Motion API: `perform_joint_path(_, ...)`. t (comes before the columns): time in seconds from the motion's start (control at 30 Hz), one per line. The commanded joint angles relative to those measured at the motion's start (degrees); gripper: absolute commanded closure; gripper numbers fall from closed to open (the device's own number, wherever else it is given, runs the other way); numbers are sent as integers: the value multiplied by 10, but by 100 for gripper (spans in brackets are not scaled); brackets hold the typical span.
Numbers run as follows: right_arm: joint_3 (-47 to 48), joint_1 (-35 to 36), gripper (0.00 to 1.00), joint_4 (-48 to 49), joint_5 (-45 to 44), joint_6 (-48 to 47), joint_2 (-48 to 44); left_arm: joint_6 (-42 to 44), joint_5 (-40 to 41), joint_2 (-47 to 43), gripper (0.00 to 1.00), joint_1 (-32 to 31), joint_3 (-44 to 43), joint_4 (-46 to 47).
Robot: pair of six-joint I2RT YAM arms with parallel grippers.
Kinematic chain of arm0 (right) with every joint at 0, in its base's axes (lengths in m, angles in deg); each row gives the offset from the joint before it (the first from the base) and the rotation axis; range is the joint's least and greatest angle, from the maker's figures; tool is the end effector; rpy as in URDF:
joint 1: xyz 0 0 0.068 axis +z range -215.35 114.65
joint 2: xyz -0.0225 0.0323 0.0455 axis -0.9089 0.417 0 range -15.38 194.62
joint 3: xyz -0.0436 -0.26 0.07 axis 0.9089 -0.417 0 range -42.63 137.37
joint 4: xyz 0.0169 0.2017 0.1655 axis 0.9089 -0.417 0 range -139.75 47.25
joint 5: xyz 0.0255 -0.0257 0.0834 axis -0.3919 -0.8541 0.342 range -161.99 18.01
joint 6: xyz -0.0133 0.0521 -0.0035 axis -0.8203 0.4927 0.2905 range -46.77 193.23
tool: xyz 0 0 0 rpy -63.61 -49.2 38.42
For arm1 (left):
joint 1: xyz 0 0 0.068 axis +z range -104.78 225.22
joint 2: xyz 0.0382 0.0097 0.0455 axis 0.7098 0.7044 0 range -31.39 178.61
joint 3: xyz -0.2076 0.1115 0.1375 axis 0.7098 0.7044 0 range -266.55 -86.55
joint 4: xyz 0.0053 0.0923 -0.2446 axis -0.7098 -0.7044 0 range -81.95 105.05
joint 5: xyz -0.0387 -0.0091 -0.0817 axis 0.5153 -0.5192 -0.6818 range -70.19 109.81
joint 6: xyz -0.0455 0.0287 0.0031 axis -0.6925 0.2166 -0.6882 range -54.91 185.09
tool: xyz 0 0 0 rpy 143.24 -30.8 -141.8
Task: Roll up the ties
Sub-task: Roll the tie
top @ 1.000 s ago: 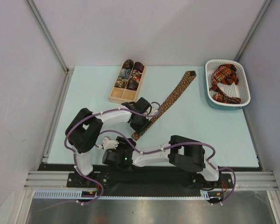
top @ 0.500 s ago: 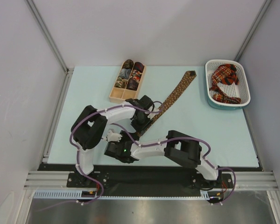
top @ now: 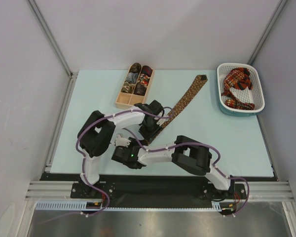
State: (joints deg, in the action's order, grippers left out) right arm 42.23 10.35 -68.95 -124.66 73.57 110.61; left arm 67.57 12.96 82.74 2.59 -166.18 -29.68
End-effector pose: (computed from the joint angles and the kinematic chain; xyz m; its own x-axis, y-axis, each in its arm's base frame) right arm 0.1351 0.4154 0.1229 -0.2308 -0.8915 -0.3898 -0.5107 0.4520 -0.7314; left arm 0.2799 -0.2634 0.1578 -0.6924 0.6956 -0.1918 0.7194 0.6860 -0.1090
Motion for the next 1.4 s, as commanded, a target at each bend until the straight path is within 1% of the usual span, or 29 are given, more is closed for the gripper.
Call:
perform_joint_path(0.0,-6,-10,64,-25,44,14,20,-5,-22,32,55,-9,4,-14)
perform_joint_path(0.07,-7,-13,68,-26,48,16,21,-5,-23,34,55,-10,3,-13)
perform_joint_path(0.1,-8,-17,72,-26,59,17,20,-5,-23,34,55,-10,2,-13)
perform_joint_path(0.17,-12,-22,76,-23,70,18,16,-4,-22,36,55,-12,1,-15)
perform_joint_path(0.2,-17,-25,81,-17,78,15,14,-4,-24,36,54,-12,-2,-14)
perform_joint_path(0.27,-22,-26,86,-11,91,10,9,-5,-23,35,54,-13,-3,-15)
perform_joint_path(0.37,-26,-28,99,-4,106,1,3,-3,-20,29,51,-13,-9,-15)
perform_joint_path(0.47,-26,-27,100,1,114,-2,0,1,-19,22,46,-12,-14,-13)
perform_joint_path(0.53,-27,-25,100,6,115,-3,-3,2,-20,7,40,-12,-18,-7)
perform_joint_path(0.63,-26,-22,100,8,114,-2,-4,2,-22,-19,36,-12,-35,0)
perform_joint_path(0.8,-29,-13,100,17,107,-15,-4,-5,-19,-44,30,1,-91,10)
perform_joint_path(0.9,-30,-13,100,15,110,-14,-6,-21,6,-79,27,23,-100,55)
perform_joint_path(0.93,-31,-14,100,16,111,-14,-7,-35,9,-106,26,29,-98,71)
perform_joint_path(0.97,-32,-15,100,19,120,-14,-11,-41,13,-121,26,46,-79,110)
perform_joint_path(1.0,-33,-16,100,19,122,-14,-14,-56,15,-140,25,54,-66,131)
perform_joint_path(1.03,-36,-18,100,24,126,-15,-17,-67,18,-158,24,76,-32,152)
perform_joint_path(1.07,-37,-20,100,26,131,-17,-26,-80,18,-200,23,90,-11,198)
perform_joint_path(1.1,-39,-22,100,29,135,-17,-31,-105,15,-219,22,104,10,219)
perform_joint_path(1.13,-43,-24,100,32,139,-18,-35,-117,7,-238,21,132,52,241)
perform_joint_path(1.17,-46,-26,100,34,146,-20,-42,-129,3,-278,20,146,75,261)
perform_joint_path(1.2,-49,-28,100,36,150,-20,-52,-155,1,-295,16,159,97,297)
perform_joint_path(1.23,-51,-32,100,40,154,-21,-60,-167,2,-313,15,183,134,312)
perform_joint_path(1.27,-57,-35,100,42,164,-21,-66,-179,1,-329,14,193,153,325)
perform_joint_path(1.3,-59,-37,100,45,170,-19,-79,-199,-2,-358,12,204,170,352)
perform_joint_path(1.37,-70,-46,100,53,192,-17,-91,-220,-8,-383,7,231,216,377)
